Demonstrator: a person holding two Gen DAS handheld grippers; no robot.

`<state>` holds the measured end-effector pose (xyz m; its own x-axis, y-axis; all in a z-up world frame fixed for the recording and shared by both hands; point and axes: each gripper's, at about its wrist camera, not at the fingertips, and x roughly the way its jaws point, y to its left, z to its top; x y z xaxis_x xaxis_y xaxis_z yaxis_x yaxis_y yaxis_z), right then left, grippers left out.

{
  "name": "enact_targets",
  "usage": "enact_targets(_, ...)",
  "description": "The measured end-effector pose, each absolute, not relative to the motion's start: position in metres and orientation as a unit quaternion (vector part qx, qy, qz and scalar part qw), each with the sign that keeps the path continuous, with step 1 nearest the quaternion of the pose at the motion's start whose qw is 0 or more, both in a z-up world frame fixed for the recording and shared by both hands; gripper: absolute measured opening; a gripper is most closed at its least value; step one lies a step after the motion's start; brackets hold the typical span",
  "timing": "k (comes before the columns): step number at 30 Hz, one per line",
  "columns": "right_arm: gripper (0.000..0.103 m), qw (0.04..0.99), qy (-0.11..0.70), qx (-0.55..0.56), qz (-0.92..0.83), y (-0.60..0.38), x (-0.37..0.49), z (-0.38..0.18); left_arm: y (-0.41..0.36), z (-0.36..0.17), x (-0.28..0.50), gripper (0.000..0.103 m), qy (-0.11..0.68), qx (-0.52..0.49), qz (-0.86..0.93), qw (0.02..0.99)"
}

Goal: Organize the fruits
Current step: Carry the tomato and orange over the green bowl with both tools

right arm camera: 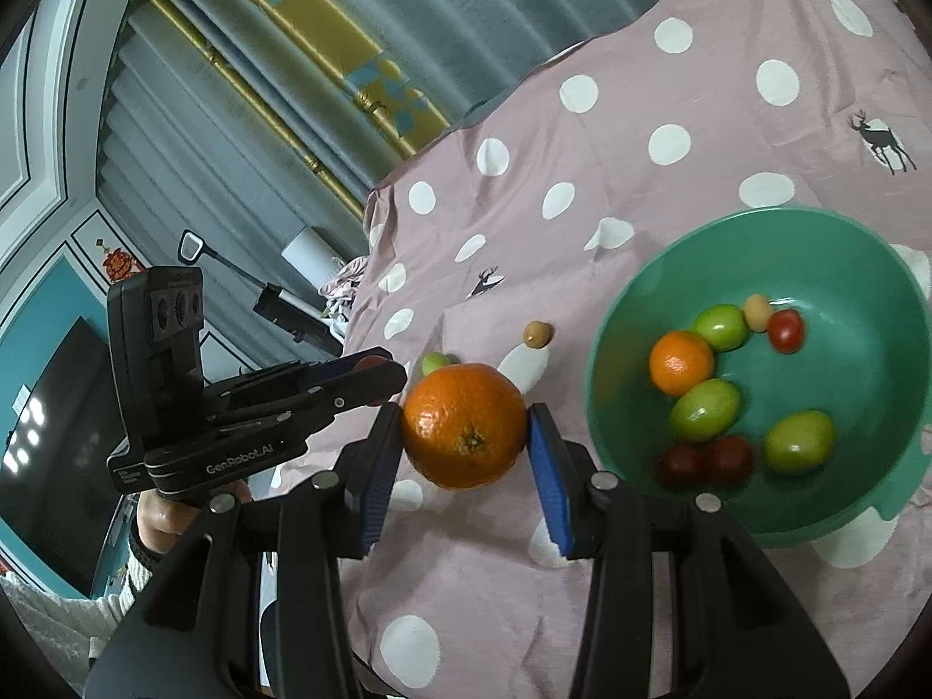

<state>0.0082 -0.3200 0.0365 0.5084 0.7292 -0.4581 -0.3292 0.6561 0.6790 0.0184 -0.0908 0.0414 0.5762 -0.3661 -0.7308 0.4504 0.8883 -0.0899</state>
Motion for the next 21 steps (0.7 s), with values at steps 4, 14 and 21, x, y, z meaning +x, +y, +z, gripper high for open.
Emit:
enact_targets(4,0.044,0.831,0.376,0.267,0.311,-0.328,0.009,0.035,-0.105,0.044,0.021,0.026,0.395,0.056,-0.241,0.885)
enact_targets(14,0.044,0.838,0.370,0.283,0.282,-0.355,0.008,0.028,-0.135,0.045,0.031,0.026,0.393,0.068,-0.267,0.877)
enact_targets(21,0.044,0.841,0.371,0.292,0.264,-0.369,0.008,0.021,-0.156,0.043,0.037,0.026,0.395,0.076,-0.282,0.871)
